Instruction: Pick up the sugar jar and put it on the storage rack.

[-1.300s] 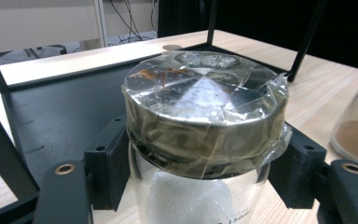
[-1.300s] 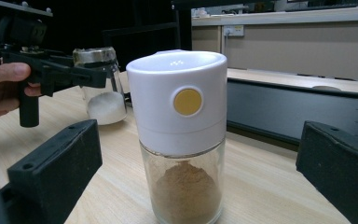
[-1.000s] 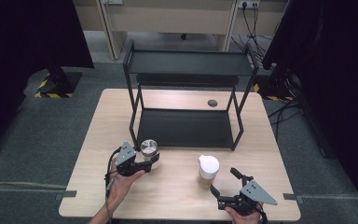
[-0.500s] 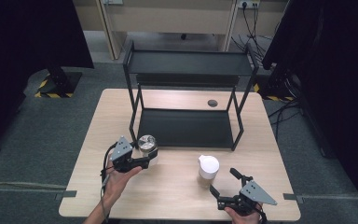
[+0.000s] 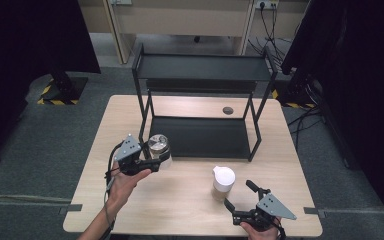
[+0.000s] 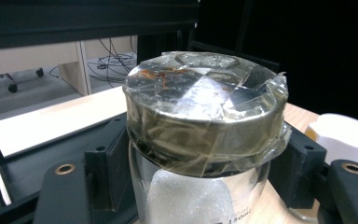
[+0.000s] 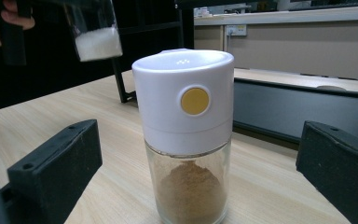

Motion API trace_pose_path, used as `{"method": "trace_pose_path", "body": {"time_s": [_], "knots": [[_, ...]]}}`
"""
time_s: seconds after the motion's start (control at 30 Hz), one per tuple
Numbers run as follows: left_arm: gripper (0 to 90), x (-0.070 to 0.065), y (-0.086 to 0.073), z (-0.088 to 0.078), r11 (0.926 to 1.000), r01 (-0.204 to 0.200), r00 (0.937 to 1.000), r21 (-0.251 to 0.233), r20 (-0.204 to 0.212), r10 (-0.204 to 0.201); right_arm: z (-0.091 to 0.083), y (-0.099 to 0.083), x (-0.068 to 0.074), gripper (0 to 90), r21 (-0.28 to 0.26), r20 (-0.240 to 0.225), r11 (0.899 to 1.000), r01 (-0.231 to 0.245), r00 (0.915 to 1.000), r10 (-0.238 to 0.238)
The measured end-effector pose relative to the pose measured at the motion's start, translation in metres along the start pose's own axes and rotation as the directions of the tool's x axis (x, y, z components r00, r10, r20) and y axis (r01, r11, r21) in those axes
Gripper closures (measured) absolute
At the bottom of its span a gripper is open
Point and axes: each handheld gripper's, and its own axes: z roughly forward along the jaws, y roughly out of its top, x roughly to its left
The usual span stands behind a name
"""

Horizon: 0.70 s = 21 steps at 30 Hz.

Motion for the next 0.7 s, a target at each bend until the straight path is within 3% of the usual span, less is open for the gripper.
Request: {"method": "trace_pose_path", "body": {"time_s": [0.4, 0.7], "knots": [[31.1, 0.011, 0.038, 0.001, 1.0, 0.007, 0.9998, -0.007, 0.021, -0.007, 0.001, 0.0, 0.0, 0.3, -0.003, -0.002, 1.0, -0.003, 1.0, 0.003], [31.1, 0.015, 0.074, 0.001, 0.9999, -0.013, 0.9995, 0.003, 0.028, 0.013, 0.0, 0.0, 0.0, 0.3, -0.002, -0.001, 1.0, -0.004, 1.0, 0.004]]}}
